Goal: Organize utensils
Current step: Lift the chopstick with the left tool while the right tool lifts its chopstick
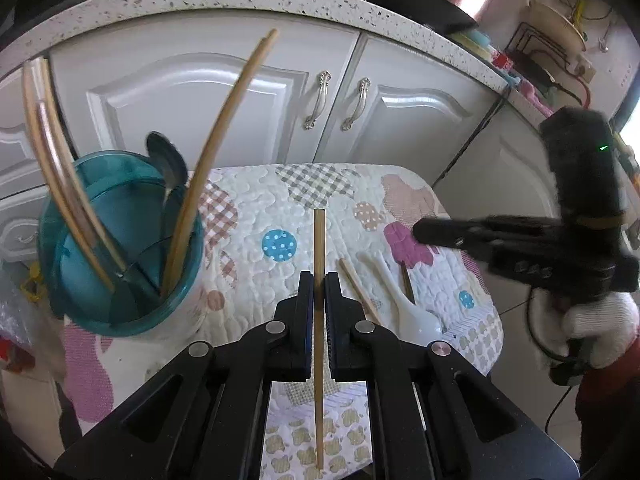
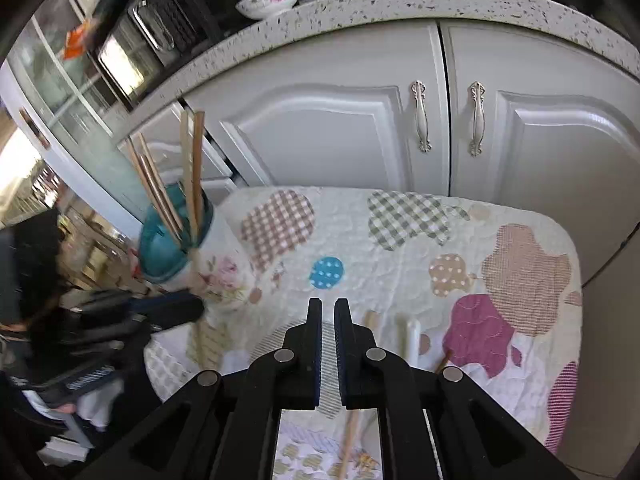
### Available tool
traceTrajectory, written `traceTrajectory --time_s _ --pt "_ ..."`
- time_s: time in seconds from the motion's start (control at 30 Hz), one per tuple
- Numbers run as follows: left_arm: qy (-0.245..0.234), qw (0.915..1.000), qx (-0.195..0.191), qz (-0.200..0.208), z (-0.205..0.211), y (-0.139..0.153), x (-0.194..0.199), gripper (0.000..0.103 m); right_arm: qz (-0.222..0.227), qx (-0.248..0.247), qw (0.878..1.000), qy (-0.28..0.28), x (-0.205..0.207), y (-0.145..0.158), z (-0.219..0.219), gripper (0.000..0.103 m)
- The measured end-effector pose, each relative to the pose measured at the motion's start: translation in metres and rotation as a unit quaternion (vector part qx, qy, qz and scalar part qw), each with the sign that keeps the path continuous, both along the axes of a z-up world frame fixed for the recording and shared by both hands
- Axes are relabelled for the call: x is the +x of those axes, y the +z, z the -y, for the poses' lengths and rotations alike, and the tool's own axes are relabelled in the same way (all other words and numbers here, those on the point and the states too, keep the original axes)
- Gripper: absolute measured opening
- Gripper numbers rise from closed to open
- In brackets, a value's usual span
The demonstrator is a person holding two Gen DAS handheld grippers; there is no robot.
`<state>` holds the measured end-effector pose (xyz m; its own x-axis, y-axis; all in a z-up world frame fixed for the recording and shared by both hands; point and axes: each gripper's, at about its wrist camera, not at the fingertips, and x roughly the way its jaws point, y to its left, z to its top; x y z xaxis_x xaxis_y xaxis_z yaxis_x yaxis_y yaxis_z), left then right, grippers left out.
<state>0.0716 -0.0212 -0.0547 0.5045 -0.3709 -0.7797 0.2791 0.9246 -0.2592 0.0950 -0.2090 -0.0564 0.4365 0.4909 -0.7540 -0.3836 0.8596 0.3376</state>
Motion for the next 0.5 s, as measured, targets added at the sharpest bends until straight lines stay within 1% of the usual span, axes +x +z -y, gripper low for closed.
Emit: traceTrajectory --time_s 0.07,0.1,0.13,0.23,0.27,0.33,0.37,0.4,0.43,0.5 --pt "0.005 1.0000 -0.004 0.003 -0.005 0.005 -0.007 0.004 -0.020 -0.023 1.000 -0.002 0.005 -0.015 -0.008 0.009" --pt "0.005 1.0000 -0.006 0.004 -0.006 0.007 -0.010 0.004 -0.026 -0.039 0.999 -0.002 0.008 -0.024 -0.012 0.021" --pt "0.005 0.9999 -0.007 0.006 -0.007 0.009 -0.011 0.004 -0.035 -0.056 0.998 -0.001 0.011 -0.035 -0.018 0.030" --pt "0.007 0.9999 -0.003 0.012 -0.010 0.013 -0.015 0.004 -0.066 -0.096 0.993 0.003 0.021 -0.071 -0.035 0.029" --pt "0.009 0.9999 -0.003 0.013 -0.011 0.014 -0.016 0.004 -0.073 -0.122 0.990 -0.002 0.027 -0.085 -0.041 0.026" --pt "0.014 0.9998 -0.002 0.016 -0.015 0.017 -0.018 0.004 -0.085 -0.143 0.986 -0.011 0.035 -0.103 -0.045 0.012" --pt "0.015 0.9997 0.000 0.018 -0.017 0.018 -0.019 0.004 -0.087 -0.142 0.986 -0.015 0.038 -0.108 -0.045 0.010" --pt "0.017 0.9997 0.001 0.020 -0.018 0.019 -0.019 0.004 -0.079 -0.139 0.987 -0.018 0.037 -0.107 -0.045 0.006" --pt "0.018 0.9996 0.003 0.021 -0.019 0.019 -0.020 0.004 -0.081 -0.137 0.987 -0.019 0.037 -0.105 -0.044 0.006" --pt "0.020 0.9996 0.005 0.021 -0.020 0.019 -0.020 0.004 -0.079 -0.109 0.991 -0.018 0.033 -0.095 -0.038 0.005"
